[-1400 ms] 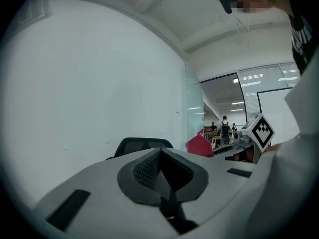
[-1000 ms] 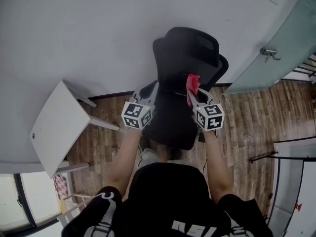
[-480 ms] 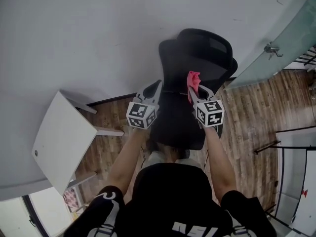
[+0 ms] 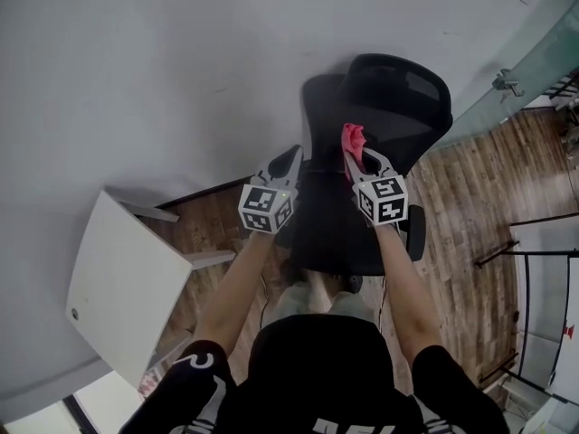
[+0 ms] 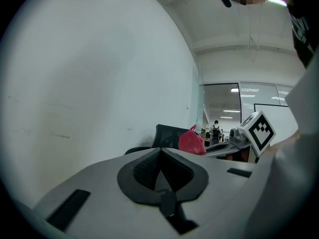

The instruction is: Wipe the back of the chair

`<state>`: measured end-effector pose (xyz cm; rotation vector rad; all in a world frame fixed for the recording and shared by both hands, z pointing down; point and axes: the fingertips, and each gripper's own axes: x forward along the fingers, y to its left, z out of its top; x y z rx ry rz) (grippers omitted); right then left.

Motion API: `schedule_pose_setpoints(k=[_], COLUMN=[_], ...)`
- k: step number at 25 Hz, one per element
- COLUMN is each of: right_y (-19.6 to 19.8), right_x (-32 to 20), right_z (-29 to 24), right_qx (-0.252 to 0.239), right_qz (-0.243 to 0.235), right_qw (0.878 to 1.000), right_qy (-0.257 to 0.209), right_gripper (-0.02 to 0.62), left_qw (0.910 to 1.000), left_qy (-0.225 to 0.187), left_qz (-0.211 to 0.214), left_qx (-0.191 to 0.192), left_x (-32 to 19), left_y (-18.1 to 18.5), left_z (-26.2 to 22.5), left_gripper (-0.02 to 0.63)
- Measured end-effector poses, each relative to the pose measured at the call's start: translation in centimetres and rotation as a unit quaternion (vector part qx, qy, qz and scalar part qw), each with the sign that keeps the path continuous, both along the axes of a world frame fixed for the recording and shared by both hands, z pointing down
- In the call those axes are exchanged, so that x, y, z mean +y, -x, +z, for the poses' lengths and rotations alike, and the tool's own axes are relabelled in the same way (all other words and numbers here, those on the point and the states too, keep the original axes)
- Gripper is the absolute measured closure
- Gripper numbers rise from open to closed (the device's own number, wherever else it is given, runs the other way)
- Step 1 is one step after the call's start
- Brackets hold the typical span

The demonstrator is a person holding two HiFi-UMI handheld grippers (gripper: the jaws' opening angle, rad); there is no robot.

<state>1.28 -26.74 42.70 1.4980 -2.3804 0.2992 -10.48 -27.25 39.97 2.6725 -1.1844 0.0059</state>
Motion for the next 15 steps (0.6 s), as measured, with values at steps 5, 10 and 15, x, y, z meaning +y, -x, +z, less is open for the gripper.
schedule_pose_setpoints(k=[5, 10, 15], right_y=[3.1, 4.6, 4.8], right_x=[-3.6, -7.0, -9.4], right_z=[3.0, 7.2, 10.6], right_qx=[0.021, 0.029, 0.035], right_qz=[-0.007, 0.0, -0.007], right_qw=[1.0, 0.999, 0.999], right_qy=[-0.006, -0.013, 0.0], right_gripper=[0.52, 0.52, 0.52], left_qw=[1.0, 0.9999, 0.9997], left_qy=[0.0, 0.013, 0.022], left_qz=[0.009, 0.008, 0.006], left_qx=[0.003, 0.001, -0.005], left_x=[-3.1, -5.4, -6.7], left_y=[1.6, 2.8, 2.9], left_z=[2.5, 6.6, 9.2], left_gripper=[0.584, 0.584, 0.584])
